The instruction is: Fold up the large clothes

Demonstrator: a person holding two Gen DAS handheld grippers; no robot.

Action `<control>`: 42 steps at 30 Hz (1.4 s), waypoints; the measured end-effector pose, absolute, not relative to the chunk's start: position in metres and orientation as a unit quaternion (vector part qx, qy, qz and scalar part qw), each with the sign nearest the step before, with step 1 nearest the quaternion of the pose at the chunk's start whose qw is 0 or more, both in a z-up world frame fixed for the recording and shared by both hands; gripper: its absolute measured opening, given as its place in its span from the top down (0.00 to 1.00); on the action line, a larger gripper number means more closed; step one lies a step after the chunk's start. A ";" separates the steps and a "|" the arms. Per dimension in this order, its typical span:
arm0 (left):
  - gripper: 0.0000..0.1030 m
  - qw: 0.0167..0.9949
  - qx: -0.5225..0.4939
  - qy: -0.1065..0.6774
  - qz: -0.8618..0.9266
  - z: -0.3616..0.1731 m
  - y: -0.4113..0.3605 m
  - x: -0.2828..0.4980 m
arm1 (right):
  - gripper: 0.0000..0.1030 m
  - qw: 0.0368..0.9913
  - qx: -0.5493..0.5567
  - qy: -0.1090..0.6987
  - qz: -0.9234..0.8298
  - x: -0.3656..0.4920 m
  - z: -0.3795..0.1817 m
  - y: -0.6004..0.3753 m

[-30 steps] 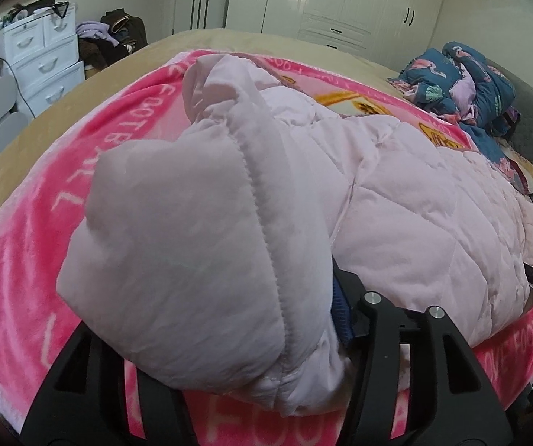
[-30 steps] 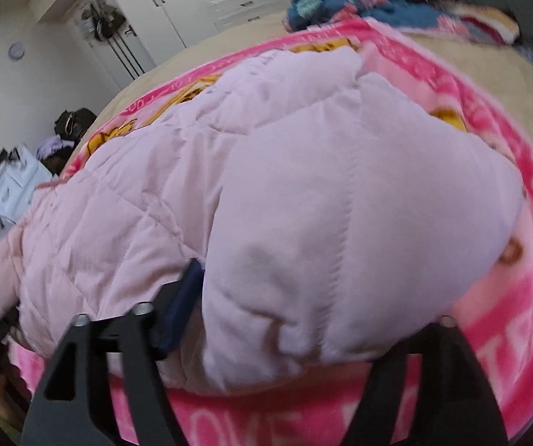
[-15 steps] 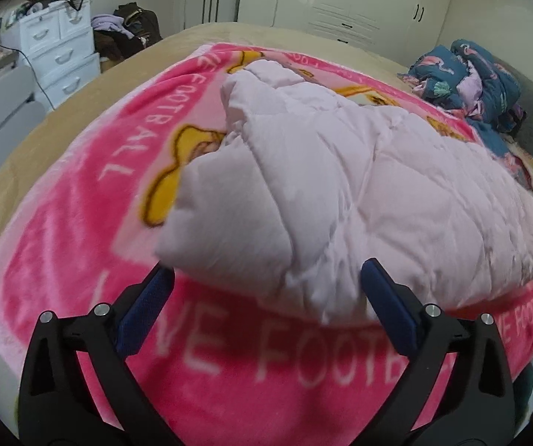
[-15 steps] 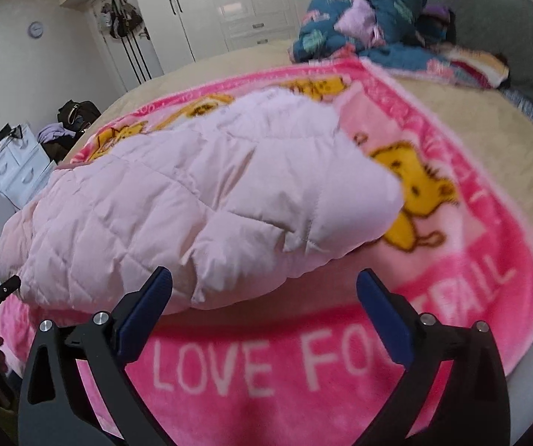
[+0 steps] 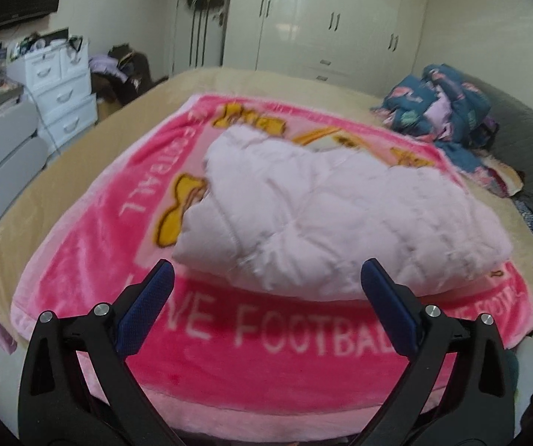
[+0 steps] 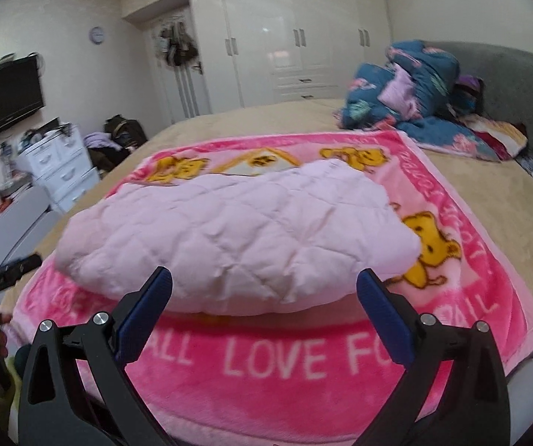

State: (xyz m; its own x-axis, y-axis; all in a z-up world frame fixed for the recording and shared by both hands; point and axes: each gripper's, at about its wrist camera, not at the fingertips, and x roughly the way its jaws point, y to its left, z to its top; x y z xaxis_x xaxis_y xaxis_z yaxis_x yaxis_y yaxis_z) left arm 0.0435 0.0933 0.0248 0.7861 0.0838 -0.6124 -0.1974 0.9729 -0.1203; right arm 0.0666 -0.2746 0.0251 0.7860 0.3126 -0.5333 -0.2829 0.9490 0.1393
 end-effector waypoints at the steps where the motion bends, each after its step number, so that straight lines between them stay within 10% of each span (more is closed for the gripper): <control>1: 0.09 0.943 -0.085 0.315 0.072 0.029 0.089 0.040 | 0.04 0.945 0.019 0.283 0.162 0.060 0.027 -0.270; 42: 0.09 0.950 -0.050 0.307 0.034 0.020 0.012 0.004 | 0.04 0.937 0.001 0.294 0.187 0.008 0.010 -0.238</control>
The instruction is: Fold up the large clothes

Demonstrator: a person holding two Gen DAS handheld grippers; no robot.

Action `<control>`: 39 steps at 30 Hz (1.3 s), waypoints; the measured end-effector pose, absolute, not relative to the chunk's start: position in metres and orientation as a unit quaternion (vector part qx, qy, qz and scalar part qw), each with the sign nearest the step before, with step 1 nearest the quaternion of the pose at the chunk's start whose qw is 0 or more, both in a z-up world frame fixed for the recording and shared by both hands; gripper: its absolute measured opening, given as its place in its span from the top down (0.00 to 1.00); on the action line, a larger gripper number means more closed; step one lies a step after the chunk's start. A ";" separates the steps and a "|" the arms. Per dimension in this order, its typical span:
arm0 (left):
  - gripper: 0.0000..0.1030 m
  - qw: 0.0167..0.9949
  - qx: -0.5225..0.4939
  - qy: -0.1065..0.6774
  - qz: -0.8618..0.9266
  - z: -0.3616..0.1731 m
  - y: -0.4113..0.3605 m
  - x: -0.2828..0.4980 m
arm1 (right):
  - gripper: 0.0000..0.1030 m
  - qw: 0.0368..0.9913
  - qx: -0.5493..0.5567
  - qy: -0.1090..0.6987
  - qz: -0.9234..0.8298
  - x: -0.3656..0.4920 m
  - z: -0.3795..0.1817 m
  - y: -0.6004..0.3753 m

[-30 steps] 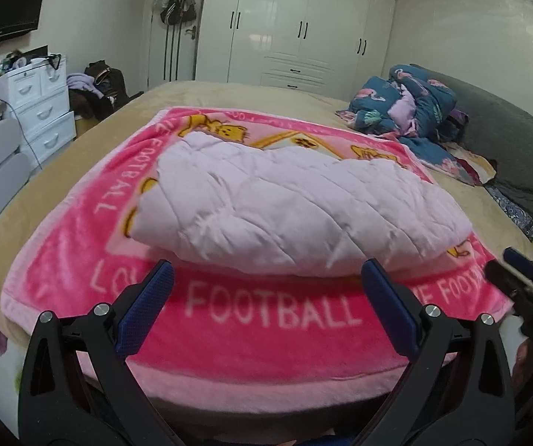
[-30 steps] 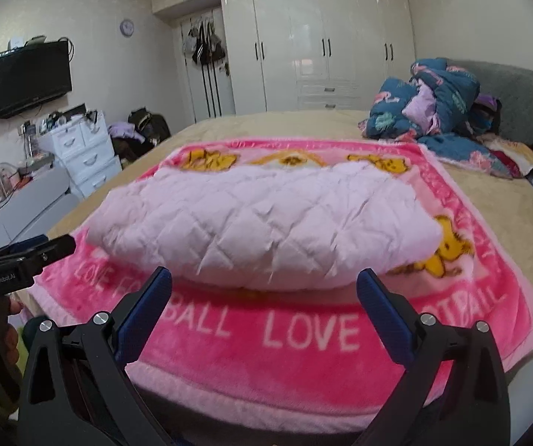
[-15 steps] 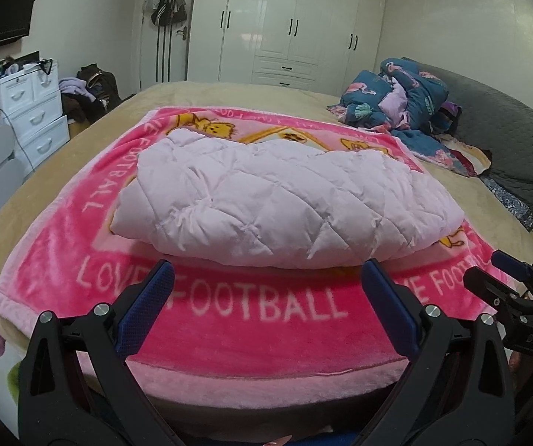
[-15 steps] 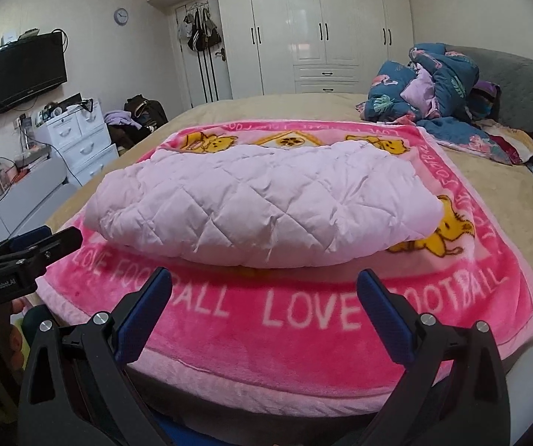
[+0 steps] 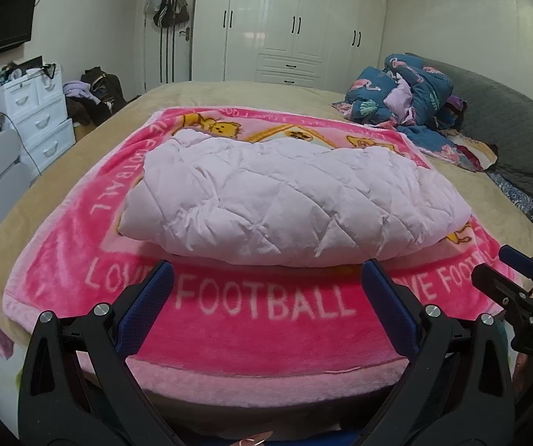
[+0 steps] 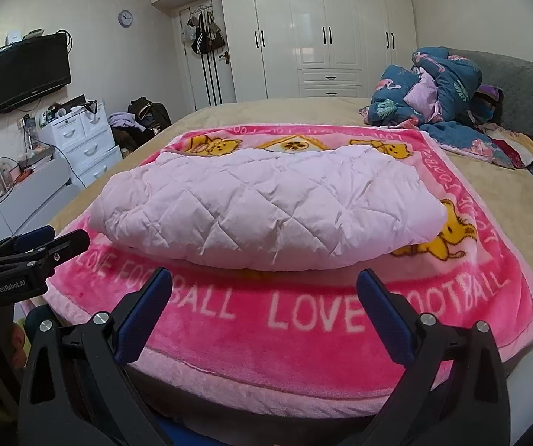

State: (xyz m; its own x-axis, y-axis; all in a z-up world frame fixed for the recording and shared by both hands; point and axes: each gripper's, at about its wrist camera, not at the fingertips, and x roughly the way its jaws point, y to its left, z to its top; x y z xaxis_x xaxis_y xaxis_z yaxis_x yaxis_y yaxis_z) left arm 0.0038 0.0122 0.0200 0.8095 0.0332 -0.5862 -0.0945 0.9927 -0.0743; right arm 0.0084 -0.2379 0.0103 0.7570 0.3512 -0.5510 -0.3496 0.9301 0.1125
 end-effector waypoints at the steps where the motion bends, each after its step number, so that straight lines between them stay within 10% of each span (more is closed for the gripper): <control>1: 0.09 0.950 -0.051 0.306 0.033 0.021 0.013 0.003 | 0.04 0.937 0.001 0.294 0.187 0.009 0.010 -0.238; 39: 0.09 0.951 -0.044 0.303 0.046 0.024 0.014 0.003 | 0.04 0.939 -0.011 0.291 0.184 0.007 0.009 -0.236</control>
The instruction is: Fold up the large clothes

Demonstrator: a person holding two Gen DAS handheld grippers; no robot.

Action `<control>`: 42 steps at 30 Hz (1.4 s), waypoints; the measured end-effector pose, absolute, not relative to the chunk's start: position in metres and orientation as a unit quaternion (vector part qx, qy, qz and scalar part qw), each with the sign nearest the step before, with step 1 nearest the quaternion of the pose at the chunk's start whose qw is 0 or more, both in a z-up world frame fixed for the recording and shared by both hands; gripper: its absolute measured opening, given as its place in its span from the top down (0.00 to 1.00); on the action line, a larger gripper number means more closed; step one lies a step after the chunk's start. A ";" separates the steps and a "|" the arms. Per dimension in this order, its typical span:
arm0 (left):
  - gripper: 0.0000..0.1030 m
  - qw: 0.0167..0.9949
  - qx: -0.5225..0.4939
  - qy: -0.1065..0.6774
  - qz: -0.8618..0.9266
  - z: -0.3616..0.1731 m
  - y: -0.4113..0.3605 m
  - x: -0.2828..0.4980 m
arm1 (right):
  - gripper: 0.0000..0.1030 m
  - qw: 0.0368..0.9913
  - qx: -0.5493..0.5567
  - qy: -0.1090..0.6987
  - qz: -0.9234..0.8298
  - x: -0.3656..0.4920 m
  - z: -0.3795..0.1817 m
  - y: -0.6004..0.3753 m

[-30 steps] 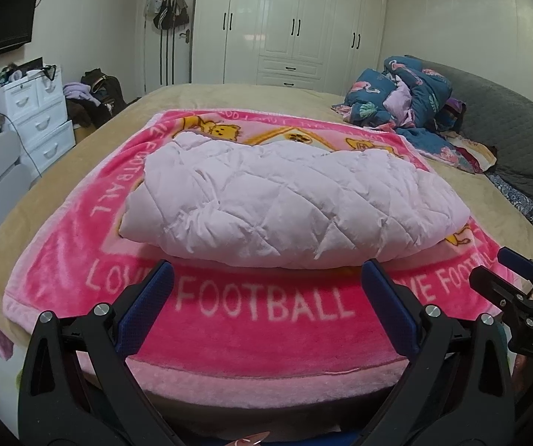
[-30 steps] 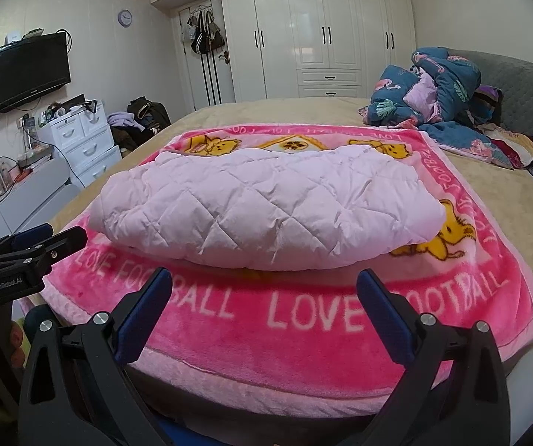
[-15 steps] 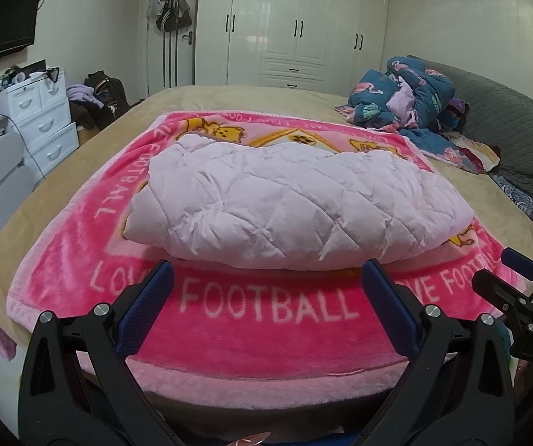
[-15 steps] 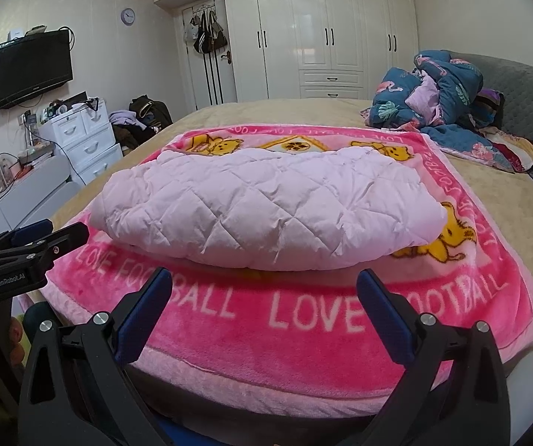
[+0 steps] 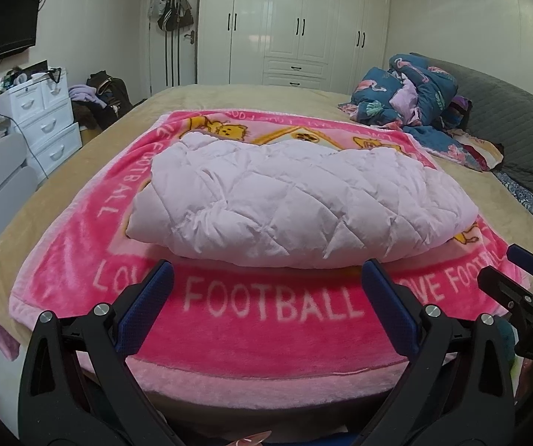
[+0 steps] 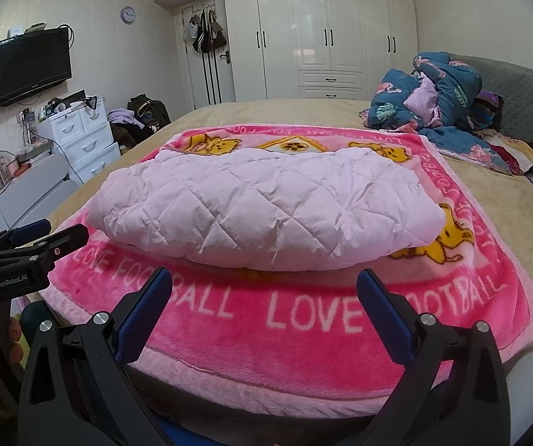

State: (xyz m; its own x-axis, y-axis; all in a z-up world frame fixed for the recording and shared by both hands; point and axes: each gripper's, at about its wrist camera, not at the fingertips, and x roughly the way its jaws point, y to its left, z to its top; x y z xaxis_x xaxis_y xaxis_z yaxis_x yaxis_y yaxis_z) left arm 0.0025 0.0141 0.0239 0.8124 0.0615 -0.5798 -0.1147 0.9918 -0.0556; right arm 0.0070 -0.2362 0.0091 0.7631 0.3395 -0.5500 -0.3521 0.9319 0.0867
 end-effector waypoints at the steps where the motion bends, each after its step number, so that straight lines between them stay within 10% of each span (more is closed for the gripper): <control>1: 0.09 0.951 -0.044 0.302 0.047 0.024 0.014 0.003 | 0.04 0.939 -0.011 0.291 0.184 0.007 0.009 -0.236; 42: 0.09 0.931 -0.068 0.345 0.103 -0.004 0.075 0.018 | 0.04 0.951 0.039 0.305 0.019 0.020 -0.016 -0.338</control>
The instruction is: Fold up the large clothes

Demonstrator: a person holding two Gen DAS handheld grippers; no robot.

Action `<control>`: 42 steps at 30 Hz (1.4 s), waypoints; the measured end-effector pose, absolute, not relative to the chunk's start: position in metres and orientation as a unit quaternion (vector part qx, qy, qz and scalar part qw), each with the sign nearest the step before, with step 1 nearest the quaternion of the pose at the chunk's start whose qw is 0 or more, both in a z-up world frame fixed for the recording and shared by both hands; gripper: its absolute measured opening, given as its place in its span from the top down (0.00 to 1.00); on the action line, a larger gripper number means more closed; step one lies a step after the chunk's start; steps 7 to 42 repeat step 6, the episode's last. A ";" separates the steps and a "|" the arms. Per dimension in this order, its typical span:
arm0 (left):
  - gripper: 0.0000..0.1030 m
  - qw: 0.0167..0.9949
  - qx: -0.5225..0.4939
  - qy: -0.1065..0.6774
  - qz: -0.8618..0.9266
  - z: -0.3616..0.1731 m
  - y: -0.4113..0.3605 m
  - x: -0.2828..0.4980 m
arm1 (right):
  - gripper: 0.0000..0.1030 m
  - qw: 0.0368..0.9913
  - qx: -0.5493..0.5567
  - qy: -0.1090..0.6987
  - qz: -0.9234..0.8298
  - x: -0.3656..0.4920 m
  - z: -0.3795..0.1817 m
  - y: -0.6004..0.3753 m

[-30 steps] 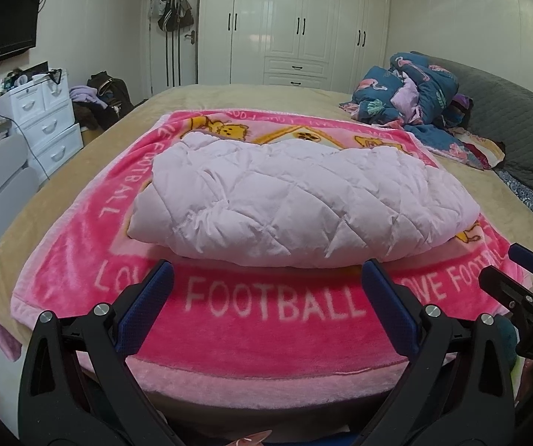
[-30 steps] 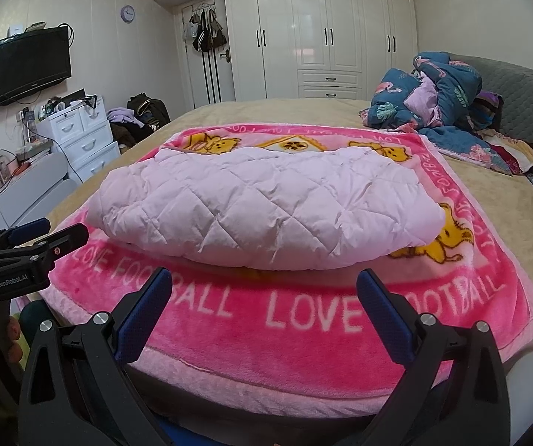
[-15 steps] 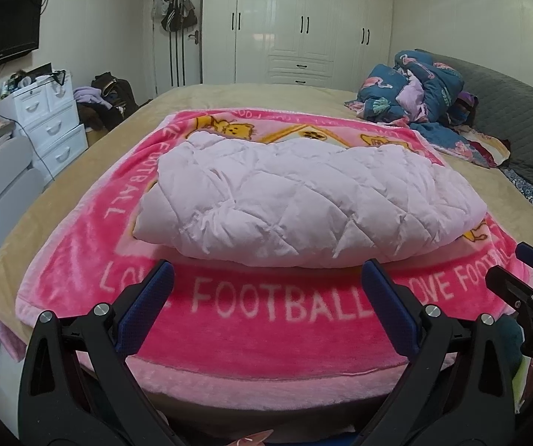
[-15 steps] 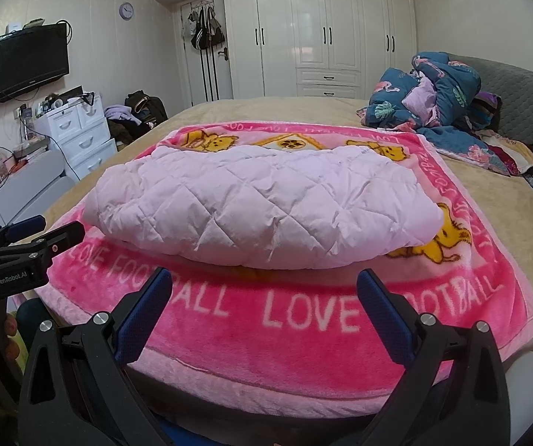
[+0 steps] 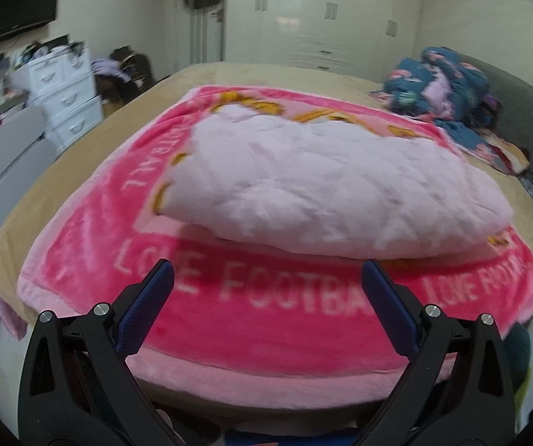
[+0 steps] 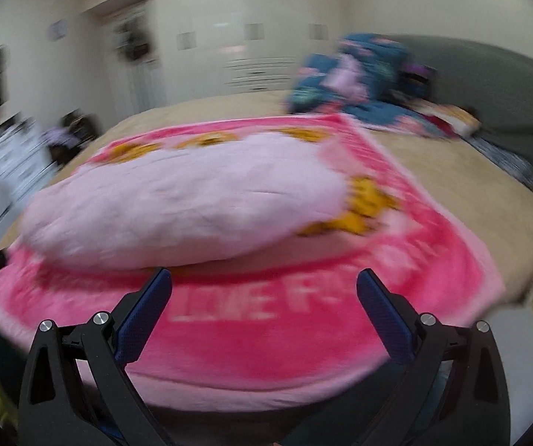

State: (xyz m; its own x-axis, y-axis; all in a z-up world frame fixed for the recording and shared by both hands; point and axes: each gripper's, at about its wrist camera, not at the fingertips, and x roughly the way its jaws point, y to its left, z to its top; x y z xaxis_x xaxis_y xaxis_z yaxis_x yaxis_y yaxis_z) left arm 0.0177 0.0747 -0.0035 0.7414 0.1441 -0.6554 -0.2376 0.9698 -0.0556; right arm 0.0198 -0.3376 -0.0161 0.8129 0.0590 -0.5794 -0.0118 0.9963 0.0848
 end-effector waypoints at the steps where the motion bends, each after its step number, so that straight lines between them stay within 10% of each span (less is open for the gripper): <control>1: 0.09 0.925 -0.072 0.350 0.126 -0.007 0.094 0.024 | 0.04 0.949 0.055 0.310 -0.020 0.022 -0.023 -0.366; 6: 0.09 0.896 -0.103 0.357 0.242 -0.018 0.217 0.054 | 0.04 0.902 0.121 0.328 -0.254 0.015 -0.075 -0.534; 42: 0.09 0.896 -0.103 0.357 0.242 -0.018 0.217 0.054 | 0.04 0.902 0.121 0.328 -0.254 0.015 -0.075 -0.534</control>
